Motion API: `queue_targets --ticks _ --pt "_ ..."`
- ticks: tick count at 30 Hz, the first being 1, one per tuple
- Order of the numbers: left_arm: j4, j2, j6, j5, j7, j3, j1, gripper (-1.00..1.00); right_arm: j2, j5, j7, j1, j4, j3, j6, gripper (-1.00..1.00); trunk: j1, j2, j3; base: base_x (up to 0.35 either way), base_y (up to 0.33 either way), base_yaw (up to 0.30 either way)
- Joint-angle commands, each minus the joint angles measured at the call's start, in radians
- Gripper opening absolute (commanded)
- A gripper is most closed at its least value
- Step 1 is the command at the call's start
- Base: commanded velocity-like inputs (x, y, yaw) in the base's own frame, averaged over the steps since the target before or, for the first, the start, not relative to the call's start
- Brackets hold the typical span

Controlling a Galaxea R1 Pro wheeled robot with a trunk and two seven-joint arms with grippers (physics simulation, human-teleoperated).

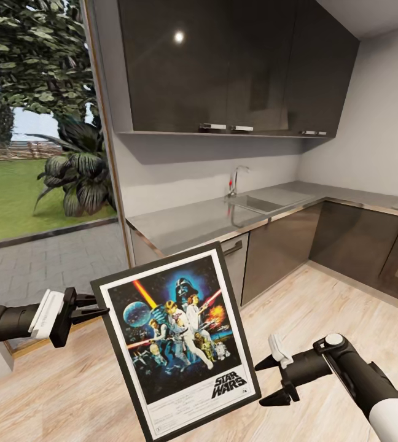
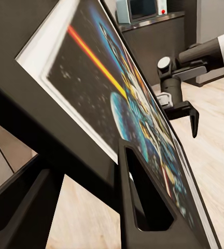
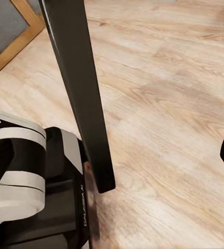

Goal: Pick up the poster from the kitchen countertop and hang it on one of the wall nails in the kitchen.

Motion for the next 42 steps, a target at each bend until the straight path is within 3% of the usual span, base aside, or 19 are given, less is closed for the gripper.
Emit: queue_targets --ticks 1,42 --pt "0.0 0.0 0.01 0.002 -0.003 0.0 -0.001 -1.0 0.004 0.002 0.003 -0.001 -0.001 0.002 0.01 1.0 0.0 -0.001 -0.001 0.0 0.0 0.0" --pt "0.0 0.0 0.008 0.002 -0.003 -0.001 -0.001 -1.0 0.034 0.002 -0.002 -0.001 0.002 0.005 0.007 1.0 0.0 -0.001 -0.001 0.0 0.0 0.0"
